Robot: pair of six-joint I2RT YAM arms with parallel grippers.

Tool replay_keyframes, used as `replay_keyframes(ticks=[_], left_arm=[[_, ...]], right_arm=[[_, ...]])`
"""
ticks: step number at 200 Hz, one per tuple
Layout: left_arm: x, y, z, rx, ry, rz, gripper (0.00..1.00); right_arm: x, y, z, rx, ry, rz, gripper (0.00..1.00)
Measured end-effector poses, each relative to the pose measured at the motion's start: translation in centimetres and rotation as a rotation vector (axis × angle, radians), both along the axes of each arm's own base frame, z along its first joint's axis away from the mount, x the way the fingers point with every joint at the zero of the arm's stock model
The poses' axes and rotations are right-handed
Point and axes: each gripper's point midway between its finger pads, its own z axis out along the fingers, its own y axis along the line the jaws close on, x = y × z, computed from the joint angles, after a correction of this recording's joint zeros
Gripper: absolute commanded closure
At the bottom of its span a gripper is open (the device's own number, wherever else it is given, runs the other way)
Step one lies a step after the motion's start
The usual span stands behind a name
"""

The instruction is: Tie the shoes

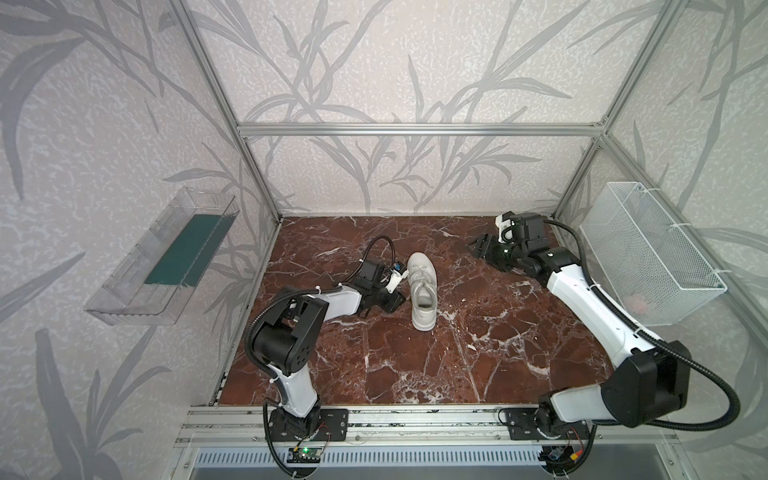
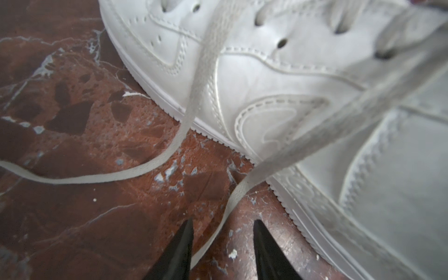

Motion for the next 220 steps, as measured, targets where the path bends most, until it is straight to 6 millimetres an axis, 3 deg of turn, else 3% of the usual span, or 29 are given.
replay_keyframes(ticks=[37, 70, 100, 156, 186, 220], left_arm=[[-0.2, -0.7, -1.3, 0.010, -0.035, -0.042, 0.60], [0.2, -1.5, -1.4, 0.028, -0.081, -0.050, 0.73], [0.2, -1.6, -1.5, 0.056, -0.107, -0.038, 0.87], [-0.7, -0.7, -1.3, 0.084, -0.104, -0.010, 1.00], [-1.0, -0.6, 0.3, 0.068, -0.112, 0.000, 1.00], [-0.6, -0.8, 4.4, 0.012, -0.184, 0.019, 1.00]], right_arm=[[-1.8, -0.8, -1.4, -0.017, 0.005, -0.008, 0.29], [-3.0, -1.4, -3.0, -0.037, 0.032, -0.007, 0.29], [-3.2, -1.7, -2.6, -0.058, 0.008, 0.009, 0.29], [-3.8, -2.1, -0.5, -0.054, -0.056, 0.005, 0.30], [-3.9, -2.2, -0.2, -0.053, -0.063, 0.004, 0.30], [-4.4, -2.3, 0.0, -0.046, -0.070, -0.001, 0.30]])
